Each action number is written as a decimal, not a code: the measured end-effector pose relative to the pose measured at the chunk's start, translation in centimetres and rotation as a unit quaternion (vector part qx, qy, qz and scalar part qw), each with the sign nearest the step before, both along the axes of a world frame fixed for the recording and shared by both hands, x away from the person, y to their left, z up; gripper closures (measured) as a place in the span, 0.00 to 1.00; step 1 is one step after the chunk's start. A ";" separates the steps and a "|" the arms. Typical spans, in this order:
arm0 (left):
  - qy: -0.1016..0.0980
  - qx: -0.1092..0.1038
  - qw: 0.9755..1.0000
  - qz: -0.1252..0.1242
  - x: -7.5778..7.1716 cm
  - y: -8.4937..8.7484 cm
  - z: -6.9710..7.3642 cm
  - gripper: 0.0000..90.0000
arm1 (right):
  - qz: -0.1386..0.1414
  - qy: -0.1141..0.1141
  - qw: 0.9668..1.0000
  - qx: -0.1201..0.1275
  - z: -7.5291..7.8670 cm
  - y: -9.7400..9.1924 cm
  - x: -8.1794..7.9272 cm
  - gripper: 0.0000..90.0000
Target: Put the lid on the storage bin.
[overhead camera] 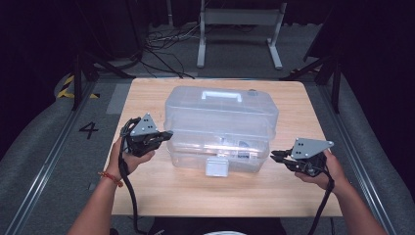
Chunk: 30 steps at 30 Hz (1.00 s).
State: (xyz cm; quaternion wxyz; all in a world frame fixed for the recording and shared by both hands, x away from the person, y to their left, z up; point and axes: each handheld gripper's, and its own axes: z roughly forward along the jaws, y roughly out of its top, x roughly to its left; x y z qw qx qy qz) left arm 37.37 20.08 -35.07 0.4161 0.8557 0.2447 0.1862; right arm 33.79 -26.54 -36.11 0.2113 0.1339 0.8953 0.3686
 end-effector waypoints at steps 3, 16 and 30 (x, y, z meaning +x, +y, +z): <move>0.005 0.001 1.000 0.002 -0.3 0.3 -0.3 1.00 | -0.001 0.003 1.000 -0.002 -0.2 0.0 0.0 0.92; 0.021 0.018 1.000 0.005 -0.7 0.7 -1.7 1.00 | -0.005 0.009 1.000 -0.001 -0.7 -0.2 -0.1 0.91; 0.035 0.085 0.996 0.014 -1.5 1.1 -4.2 1.00 | -0.010 0.012 1.000 0.000 -0.9 -0.7 -0.7 0.90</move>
